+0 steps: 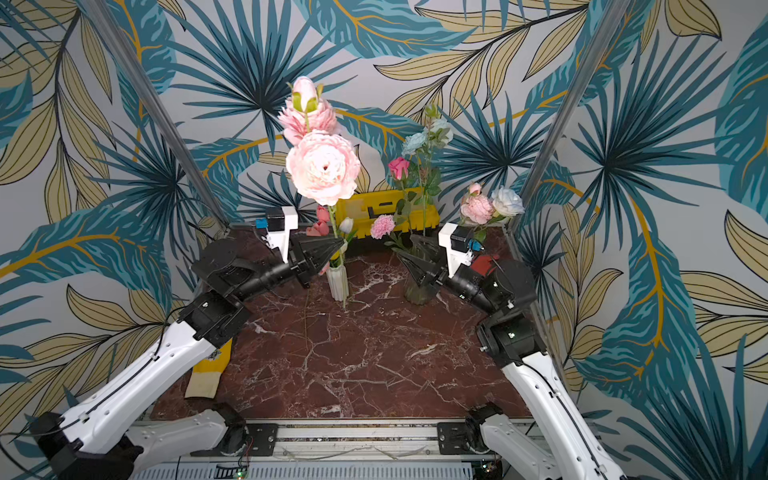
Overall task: Pick out pink flowers from the vase
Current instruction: Place the flower at the center of the board.
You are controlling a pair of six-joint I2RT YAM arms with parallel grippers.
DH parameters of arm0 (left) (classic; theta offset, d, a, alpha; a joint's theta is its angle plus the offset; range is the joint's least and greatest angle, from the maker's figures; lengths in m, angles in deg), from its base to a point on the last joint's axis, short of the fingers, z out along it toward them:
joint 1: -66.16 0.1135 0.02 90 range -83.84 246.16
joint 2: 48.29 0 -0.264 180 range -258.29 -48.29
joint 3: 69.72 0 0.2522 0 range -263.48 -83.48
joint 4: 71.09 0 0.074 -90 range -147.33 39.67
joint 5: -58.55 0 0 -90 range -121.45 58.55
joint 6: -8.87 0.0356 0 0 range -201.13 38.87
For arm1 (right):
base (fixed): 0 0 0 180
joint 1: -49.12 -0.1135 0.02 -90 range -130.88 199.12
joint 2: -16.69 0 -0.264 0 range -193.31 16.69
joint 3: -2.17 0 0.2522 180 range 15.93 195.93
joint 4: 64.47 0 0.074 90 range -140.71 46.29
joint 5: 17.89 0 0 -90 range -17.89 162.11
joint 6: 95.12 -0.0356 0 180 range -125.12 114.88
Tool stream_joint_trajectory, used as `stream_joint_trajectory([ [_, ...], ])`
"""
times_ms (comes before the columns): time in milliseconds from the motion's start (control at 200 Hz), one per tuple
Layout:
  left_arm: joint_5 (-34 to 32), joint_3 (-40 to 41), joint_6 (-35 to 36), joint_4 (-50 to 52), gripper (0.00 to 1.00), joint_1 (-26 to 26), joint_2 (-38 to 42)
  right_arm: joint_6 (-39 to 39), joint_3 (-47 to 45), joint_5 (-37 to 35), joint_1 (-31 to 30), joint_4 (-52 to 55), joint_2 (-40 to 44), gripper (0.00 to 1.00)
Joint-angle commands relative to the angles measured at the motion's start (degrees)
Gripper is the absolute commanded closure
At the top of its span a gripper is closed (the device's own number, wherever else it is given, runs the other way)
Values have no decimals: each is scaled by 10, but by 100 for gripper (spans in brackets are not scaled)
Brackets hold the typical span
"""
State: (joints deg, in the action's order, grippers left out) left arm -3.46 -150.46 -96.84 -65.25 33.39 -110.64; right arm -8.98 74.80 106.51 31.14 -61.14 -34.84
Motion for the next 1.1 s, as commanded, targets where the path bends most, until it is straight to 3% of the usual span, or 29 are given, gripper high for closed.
stream_joint_trajectory([
  [0, -52, 22, -11, 67, 100, 33, 43, -24, -13, 4, 0, -15, -5, 50],
  [275, -219, 24, 29, 217, 100, 122, 99, -68, -42, -18, 0, -52, -13, 51],
  [396, -240, 34, -14, 233, 100, 186, 83, -77, -50, -48, -1, -50, -11, 51],
  [581, -245, 45, -61, 268, 100, 273, 4, -95, -2, -111, -1, 69, -26, 51],
  [761, -274, 51, -50, 269, 100, 291, -90, -107, 43, -147, -1, 171, -37, 49],
  [956, -298, 35, -28, 285, 100, 299, -180, -135, 17, -194, -1, 161, -8, 51],
  [1091, -265, -16, -17, 346, 100, 299, -265, -160, 51, -198, -1, 249, -25, 52],
])
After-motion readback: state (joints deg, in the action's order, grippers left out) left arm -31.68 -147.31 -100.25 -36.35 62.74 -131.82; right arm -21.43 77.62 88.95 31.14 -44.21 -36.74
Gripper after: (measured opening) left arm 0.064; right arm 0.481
